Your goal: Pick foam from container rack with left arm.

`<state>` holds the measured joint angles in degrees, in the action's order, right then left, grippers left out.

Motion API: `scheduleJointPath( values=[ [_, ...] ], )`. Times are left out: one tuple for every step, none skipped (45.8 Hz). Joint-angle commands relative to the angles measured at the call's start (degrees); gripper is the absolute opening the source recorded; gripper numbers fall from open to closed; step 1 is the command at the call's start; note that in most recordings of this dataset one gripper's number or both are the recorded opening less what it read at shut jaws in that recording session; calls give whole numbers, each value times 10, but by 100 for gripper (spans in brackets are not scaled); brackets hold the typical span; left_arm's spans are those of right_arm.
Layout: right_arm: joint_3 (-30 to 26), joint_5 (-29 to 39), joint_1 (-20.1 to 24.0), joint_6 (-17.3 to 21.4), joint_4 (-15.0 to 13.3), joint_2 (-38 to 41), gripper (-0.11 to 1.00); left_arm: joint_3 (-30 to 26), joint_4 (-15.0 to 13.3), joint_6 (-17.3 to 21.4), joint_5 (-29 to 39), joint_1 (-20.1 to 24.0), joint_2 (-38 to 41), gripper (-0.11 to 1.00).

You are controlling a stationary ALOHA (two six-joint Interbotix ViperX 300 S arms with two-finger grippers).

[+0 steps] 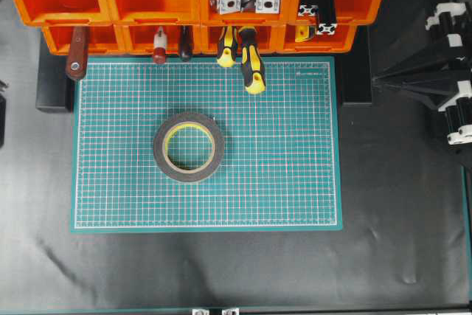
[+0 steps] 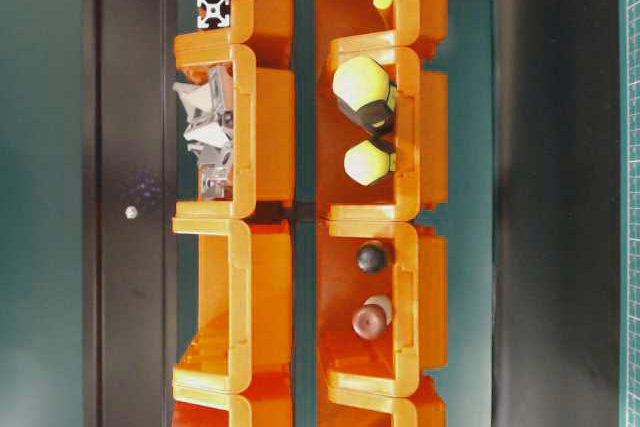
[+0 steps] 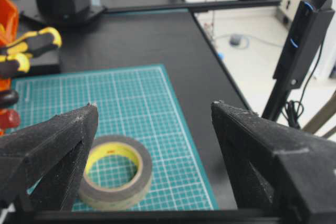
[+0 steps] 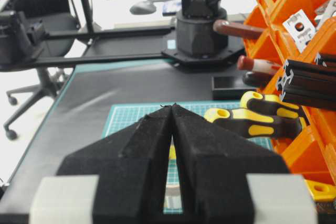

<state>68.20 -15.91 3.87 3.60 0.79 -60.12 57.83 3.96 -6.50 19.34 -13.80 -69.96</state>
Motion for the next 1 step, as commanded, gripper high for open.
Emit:
scheduleJointPath(
  values=[
    [-7,0,1,1,2,2,0,-6,-1,-1,-5,-1,1,84]
  ],
)
